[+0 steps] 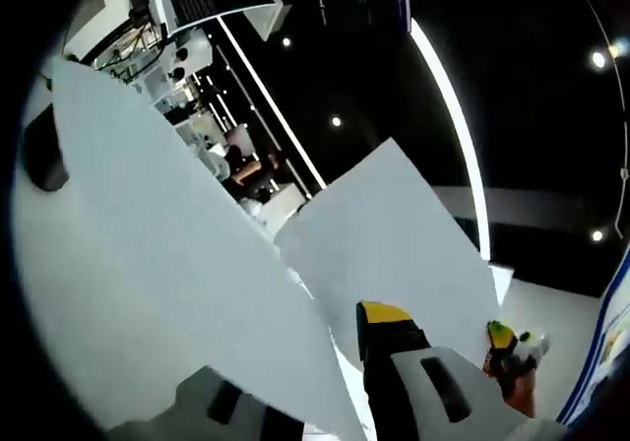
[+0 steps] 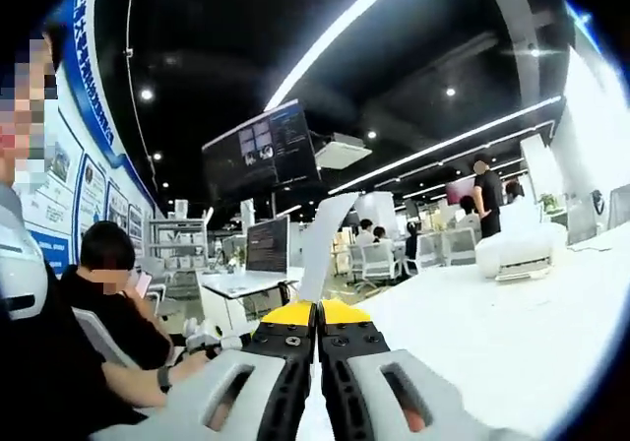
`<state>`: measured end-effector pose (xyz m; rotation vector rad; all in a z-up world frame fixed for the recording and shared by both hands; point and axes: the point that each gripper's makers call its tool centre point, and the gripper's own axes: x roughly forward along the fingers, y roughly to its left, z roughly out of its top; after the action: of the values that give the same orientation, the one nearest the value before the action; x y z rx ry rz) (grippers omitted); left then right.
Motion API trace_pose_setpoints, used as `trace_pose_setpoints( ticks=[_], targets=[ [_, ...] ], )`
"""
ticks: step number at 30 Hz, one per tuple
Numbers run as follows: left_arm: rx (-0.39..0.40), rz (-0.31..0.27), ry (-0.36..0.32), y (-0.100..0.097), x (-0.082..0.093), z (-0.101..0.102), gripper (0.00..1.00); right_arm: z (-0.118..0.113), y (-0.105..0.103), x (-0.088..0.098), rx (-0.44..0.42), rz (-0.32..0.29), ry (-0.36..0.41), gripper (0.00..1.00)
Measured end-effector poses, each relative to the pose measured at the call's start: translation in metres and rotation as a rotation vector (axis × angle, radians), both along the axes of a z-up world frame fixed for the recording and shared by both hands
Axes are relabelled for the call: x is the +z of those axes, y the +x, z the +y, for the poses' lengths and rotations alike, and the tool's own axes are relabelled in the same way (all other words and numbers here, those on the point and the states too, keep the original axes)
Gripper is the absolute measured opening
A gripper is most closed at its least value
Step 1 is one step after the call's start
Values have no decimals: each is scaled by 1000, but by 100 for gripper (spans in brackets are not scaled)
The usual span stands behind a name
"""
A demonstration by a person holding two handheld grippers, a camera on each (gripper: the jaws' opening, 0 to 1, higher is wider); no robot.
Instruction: Organize the stack of printing papers by aligning and flattening the scattered papers on the table
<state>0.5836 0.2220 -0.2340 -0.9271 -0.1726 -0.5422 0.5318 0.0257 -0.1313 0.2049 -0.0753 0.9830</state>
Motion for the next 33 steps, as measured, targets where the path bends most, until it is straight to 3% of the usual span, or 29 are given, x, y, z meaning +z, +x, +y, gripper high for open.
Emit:
trace_pose_setpoints(
  ticks=[12,23,33],
  targets=[
    [-1,0,6,0,0,-3,20,7,3,-13,8,57,4,0],
    [-8,2,6,0,0,-4,20,18,2,4,91,87,106,0],
    [-13,-1,4,0,0,-4,20,20,37,-39,31,238,172,0]
  ],
)
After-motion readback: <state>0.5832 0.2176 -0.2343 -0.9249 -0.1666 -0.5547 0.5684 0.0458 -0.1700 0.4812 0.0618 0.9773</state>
